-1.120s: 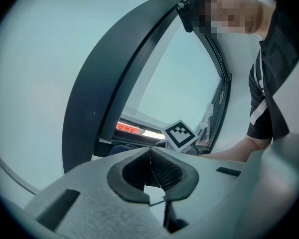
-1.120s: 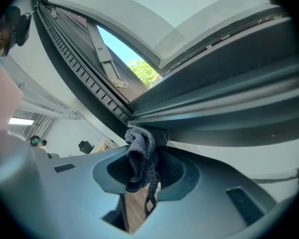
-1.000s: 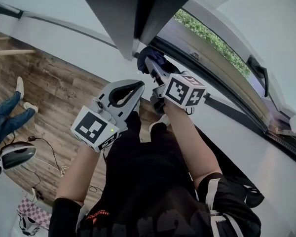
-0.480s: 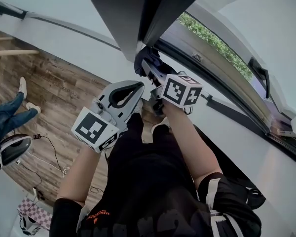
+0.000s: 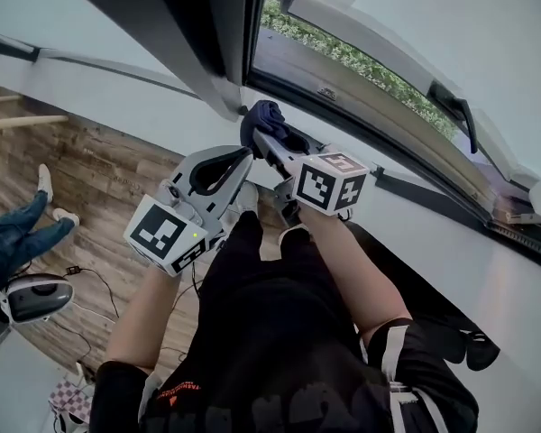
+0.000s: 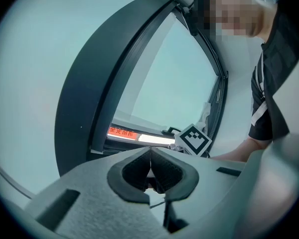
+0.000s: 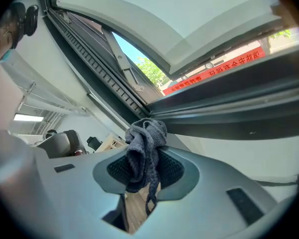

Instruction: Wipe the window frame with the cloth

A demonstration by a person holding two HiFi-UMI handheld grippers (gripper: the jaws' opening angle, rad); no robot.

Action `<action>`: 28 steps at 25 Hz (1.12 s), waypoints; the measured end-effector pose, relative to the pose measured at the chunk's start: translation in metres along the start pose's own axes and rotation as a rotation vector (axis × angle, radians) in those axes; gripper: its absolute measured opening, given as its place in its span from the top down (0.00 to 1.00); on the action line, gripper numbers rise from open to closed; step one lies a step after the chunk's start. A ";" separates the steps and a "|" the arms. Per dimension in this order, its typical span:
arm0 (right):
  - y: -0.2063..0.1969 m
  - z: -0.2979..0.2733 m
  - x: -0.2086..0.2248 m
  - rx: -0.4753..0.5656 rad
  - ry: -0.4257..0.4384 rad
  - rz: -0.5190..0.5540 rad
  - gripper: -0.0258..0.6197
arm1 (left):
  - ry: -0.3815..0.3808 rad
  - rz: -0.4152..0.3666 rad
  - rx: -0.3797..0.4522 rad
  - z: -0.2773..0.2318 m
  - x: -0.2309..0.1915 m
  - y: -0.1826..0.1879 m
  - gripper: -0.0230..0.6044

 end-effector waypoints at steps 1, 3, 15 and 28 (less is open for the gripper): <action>0.004 0.008 0.000 0.012 0.002 0.009 0.80 | -0.006 -0.002 0.002 -0.003 0.003 0.002 0.93; 0.013 0.024 0.002 0.040 0.004 0.026 0.79 | -0.021 -0.011 0.006 -0.011 0.010 0.007 0.93; 0.080 0.118 0.016 0.225 0.003 0.117 0.79 | -0.125 -0.065 0.025 -0.066 0.060 0.037 0.93; 0.133 0.231 0.034 0.393 -0.052 0.217 0.80 | -0.263 -0.123 0.042 -0.133 0.117 0.061 0.93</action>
Point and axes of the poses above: the fingertips, and each gripper's own axes: z backward along the fingers, x to its right, y out of its top, the point moved 9 cm from there along z, backward along the fingers, and after that the axes turned 11 degrees about x, right-handed, at the moved point
